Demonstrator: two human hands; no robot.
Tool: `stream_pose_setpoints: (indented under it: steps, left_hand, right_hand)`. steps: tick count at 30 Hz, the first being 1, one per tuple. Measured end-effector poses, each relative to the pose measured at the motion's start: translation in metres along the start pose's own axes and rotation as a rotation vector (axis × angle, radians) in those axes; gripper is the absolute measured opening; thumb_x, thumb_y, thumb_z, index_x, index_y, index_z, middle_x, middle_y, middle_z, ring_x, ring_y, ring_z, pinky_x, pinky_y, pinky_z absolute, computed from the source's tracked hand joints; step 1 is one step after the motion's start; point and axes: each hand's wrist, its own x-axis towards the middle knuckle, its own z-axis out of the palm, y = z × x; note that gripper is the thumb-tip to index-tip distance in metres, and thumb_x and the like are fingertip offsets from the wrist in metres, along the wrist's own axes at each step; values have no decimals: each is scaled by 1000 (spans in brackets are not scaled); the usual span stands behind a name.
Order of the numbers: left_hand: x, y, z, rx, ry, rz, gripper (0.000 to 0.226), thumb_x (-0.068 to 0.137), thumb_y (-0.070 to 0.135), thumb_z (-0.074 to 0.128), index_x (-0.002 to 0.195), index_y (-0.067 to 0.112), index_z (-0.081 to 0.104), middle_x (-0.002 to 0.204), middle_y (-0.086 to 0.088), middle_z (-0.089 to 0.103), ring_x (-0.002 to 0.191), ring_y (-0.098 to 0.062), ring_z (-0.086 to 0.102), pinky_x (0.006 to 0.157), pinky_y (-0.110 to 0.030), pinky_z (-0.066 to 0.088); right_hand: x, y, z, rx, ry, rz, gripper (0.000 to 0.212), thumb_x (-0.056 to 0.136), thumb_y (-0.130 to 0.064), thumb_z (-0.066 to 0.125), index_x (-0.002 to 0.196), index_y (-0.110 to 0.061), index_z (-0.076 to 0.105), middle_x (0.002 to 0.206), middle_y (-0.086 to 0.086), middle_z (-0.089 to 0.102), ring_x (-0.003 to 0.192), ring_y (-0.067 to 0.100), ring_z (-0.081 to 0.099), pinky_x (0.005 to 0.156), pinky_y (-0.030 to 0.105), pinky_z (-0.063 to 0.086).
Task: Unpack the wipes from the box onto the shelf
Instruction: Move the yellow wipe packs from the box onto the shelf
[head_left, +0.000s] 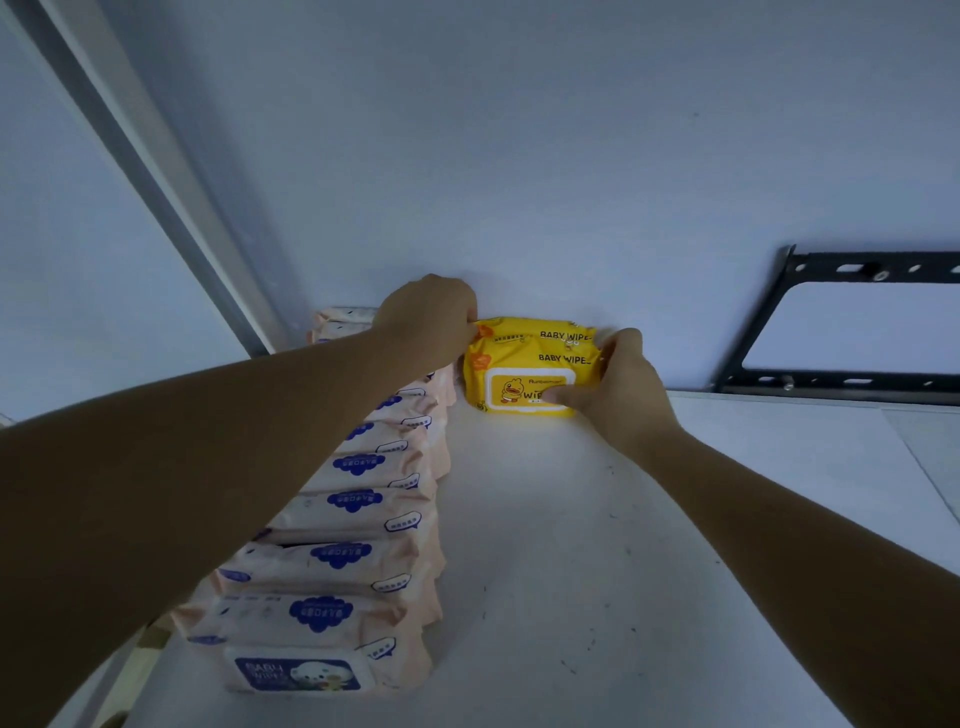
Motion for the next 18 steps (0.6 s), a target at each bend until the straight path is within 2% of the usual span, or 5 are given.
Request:
stream_pose_setpoints:
  steps: [6, 10, 13, 16, 18]
  left_hand:
    - [-2, 3, -3, -19, -35, -15, 24, 96, 36, 59, 102, 20, 77, 95, -3, 74, 84, -23, 66, 69, -32, 46]
    - [-10, 7, -11, -46, -40, -32, 22, 95, 34, 60, 102, 19, 75, 96, -3, 74, 87, -23, 66, 76, -35, 54]
    - [-21, 14, -23, -113, -70, 15, 22, 95, 31, 62, 107, 17, 74, 100, -2, 73, 92, -21, 66, 82, -37, 54]
    - [-34, 20, -33, -234, -167, 55, 26, 93, 29, 67, 115, 18, 72, 106, 0, 72, 98, -18, 65, 86, -34, 52]
    - [-43, 25, -36, -310, -201, 53, 28, 90, 30, 73, 116, 18, 71, 105, 2, 73, 98, -15, 66, 88, -33, 52]
  right_hand:
    - [5, -2, 7, 14, -9, 66, 71, 67, -35, 93, 110, -20, 38, 90, -15, 54, 93, 20, 63, 76, 36, 51]
    - [0, -2, 5, -45, -25, 83, 72, 68, -42, 90, 110, -24, 35, 103, -8, 55, 100, 21, 61, 83, 39, 51]
    - [-6, -3, 0, -73, -34, 56, 80, 65, -47, 91, 121, -22, 39, 116, -3, 55, 111, 24, 60, 92, 43, 53]
    - [-11, -3, -13, -154, -42, 74, 92, 65, -56, 87, 135, -14, 45, 129, 5, 54, 119, 26, 57, 97, 42, 50]
    - [-15, -4, -27, -194, -40, 82, 90, 68, -62, 83, 135, -12, 51, 132, 7, 55, 118, 25, 57, 94, 37, 49]
